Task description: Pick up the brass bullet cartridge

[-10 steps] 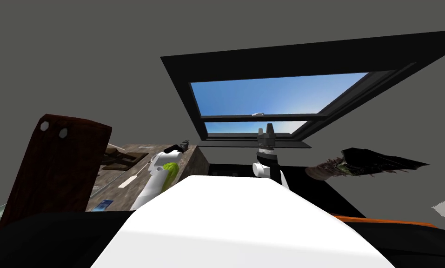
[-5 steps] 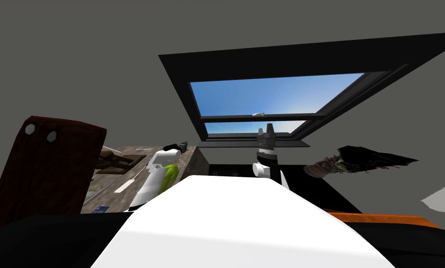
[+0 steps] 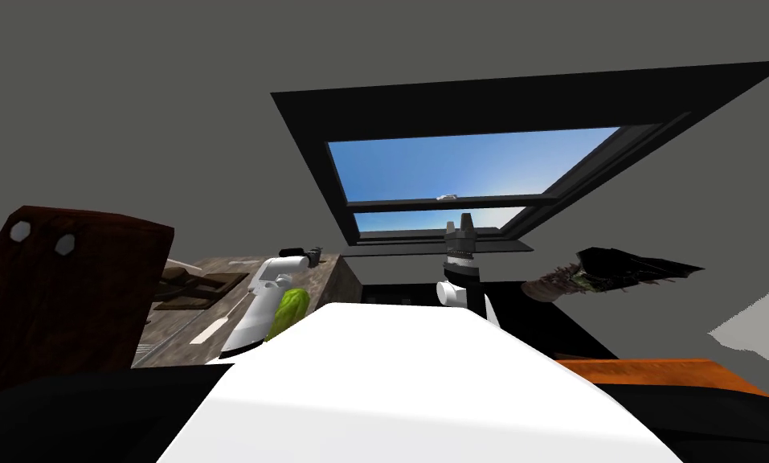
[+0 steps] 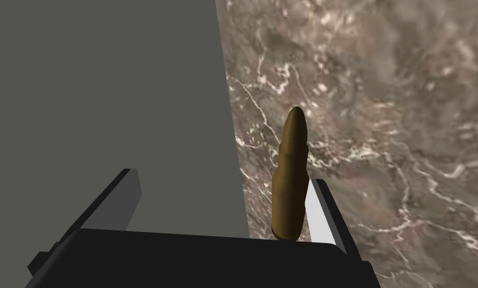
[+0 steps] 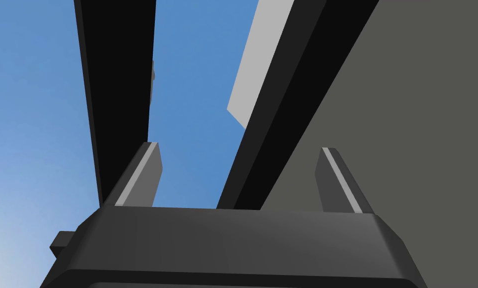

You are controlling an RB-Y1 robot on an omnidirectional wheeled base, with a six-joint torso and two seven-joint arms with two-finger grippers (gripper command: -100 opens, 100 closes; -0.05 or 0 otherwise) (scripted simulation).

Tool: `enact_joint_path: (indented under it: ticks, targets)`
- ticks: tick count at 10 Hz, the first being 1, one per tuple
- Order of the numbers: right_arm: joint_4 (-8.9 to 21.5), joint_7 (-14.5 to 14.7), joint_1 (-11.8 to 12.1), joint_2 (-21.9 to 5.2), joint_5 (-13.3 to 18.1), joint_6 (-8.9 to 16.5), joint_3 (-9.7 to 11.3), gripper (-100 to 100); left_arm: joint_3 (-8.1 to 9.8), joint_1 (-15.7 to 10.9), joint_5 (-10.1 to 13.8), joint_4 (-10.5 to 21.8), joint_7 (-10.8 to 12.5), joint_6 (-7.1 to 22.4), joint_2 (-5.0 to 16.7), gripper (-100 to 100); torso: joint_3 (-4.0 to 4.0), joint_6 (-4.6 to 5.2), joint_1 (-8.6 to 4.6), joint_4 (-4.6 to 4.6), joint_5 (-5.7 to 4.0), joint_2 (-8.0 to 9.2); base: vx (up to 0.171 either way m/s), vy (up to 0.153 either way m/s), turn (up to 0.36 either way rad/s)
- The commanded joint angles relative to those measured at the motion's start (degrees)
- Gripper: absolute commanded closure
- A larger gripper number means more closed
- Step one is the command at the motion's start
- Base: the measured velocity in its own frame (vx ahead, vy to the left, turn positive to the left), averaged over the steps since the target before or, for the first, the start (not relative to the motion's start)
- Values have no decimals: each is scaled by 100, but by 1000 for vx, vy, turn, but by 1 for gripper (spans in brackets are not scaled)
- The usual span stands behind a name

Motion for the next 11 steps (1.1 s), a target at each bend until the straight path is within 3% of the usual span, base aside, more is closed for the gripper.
enact_joint_path:
  ticks: [1, 11]
  targets:
    - [0, 0, 0, 0, 0, 0, 0, 0, 27, -48, 37, 46, -7, 286, 34, -100, 0, 0, 0, 0, 0, 0, 14, 46, -32]
    - [0, 0, 0, 0, 0, 0, 0, 0, 311, -439, 525, 622, -134, 1862, 370, -100, 2, -1, -2, 1, 1, 4, 9, 48, -46]
